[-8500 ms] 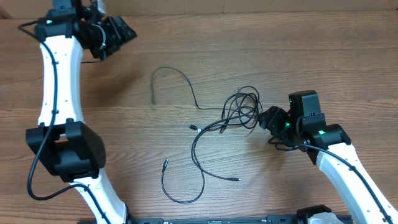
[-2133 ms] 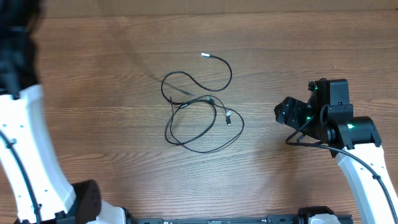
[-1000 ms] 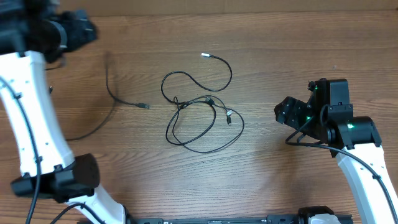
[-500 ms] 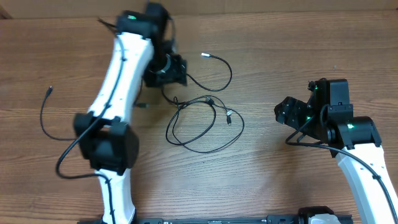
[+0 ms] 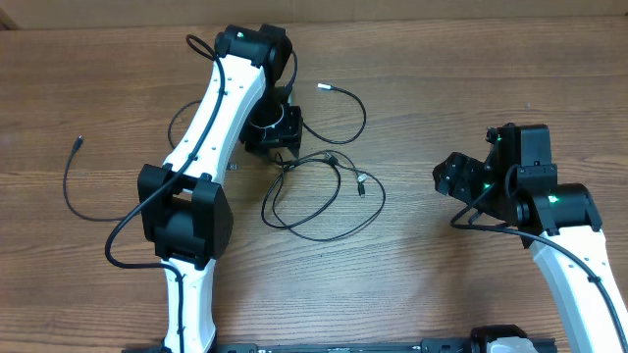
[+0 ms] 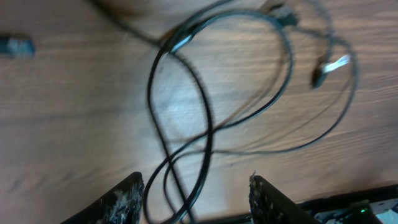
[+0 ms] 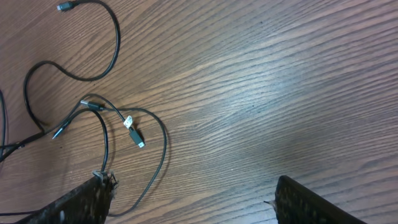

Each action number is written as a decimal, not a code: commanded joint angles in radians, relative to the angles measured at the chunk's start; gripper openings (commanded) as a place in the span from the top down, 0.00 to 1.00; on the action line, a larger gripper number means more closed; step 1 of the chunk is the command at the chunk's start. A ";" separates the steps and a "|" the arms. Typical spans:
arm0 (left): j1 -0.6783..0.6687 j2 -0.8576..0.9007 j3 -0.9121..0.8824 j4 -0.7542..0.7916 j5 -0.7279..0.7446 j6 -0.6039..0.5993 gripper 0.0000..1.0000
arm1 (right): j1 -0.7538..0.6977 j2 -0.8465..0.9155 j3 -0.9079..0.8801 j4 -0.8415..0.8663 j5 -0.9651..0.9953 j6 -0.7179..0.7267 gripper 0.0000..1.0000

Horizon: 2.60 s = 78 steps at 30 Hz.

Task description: Untangle cables

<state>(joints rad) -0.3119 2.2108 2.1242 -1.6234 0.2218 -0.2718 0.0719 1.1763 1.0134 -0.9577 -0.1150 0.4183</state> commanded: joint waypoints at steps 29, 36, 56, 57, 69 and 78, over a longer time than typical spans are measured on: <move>0.059 -0.014 0.231 0.008 -0.031 -0.051 0.96 | 0.000 -0.006 0.014 -0.003 0.010 0.003 0.19; 0.208 -0.050 0.727 -0.062 0.148 0.051 0.96 | 0.000 -0.006 0.014 -0.003 0.010 0.003 0.19; 0.763 -0.178 1.018 0.083 -0.127 -0.146 0.96 | 0.000 -0.006 0.014 0.005 0.011 0.003 0.19; 0.788 -0.178 1.018 0.095 -0.127 -0.164 0.96 | 0.000 -0.006 0.014 0.005 0.011 0.003 0.19; 0.937 -0.177 1.011 0.183 -0.203 -0.292 0.96 | 0.000 -0.006 0.014 0.011 0.029 0.004 0.19; 0.919 -0.176 0.904 0.201 -0.203 -0.282 0.96 | 0.000 -0.006 0.014 0.008 0.028 0.004 0.19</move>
<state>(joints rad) 0.6125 2.0335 3.0589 -1.4399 0.0322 -0.5442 0.0719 1.1763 1.0134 -0.9539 -0.0967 0.4187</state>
